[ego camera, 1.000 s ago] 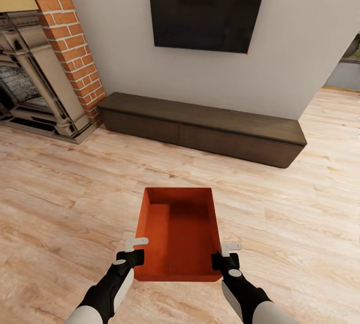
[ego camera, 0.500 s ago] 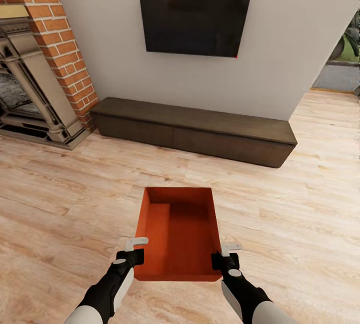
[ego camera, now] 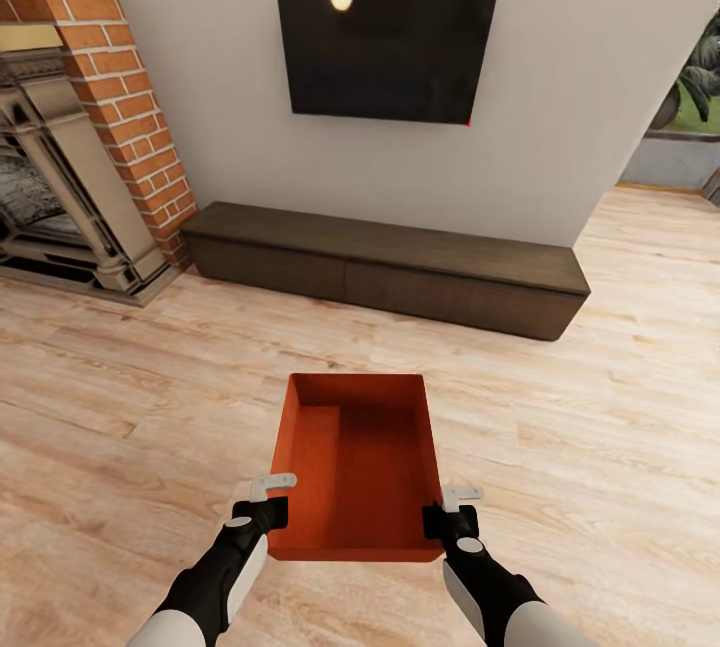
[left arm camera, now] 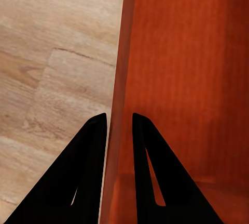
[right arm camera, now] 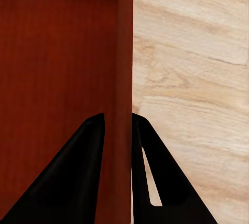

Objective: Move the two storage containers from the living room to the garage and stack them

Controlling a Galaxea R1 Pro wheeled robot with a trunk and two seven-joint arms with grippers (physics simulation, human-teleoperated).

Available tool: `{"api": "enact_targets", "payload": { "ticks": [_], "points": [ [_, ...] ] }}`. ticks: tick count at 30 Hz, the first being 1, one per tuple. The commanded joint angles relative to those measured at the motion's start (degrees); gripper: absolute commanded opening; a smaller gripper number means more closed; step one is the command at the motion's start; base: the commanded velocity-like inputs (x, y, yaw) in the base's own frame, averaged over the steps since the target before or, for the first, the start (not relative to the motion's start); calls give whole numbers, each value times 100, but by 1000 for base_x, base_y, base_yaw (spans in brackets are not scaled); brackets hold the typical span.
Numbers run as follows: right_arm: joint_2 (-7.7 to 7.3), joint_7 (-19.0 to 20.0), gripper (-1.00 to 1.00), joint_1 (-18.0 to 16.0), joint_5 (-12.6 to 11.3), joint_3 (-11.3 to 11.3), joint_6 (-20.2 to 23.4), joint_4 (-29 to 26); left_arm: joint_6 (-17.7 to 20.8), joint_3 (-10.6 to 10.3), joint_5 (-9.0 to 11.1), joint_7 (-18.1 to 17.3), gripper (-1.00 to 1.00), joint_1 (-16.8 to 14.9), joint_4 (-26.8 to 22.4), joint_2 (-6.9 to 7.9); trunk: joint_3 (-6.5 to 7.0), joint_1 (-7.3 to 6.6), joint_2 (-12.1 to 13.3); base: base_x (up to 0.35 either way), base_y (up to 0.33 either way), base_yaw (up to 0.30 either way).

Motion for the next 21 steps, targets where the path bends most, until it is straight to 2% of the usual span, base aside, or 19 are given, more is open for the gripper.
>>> {"api": "enact_targets", "payload": {
  "ticks": [1, 15, 21],
  "points": [
    [1, -31, -100, 2, -90, -10, -20, 15, -190, 71, -111, 77, -100, -4, -242, -2, 4, 0, -3, 0, 0, 0],
    [1, -31, -100, 2, -95, -10, -20, 16, -190, 69, -111, 75, -100, -4, -233, -2, 130, 0, -3, 0, 0, -2],
    [1, -31, -100, 2, -100, -10, -20, 15, -190, 68, -111, 76, -100, -4, -233, -2, 184, 0, -3, 0, 0, -78]
  ]
}}
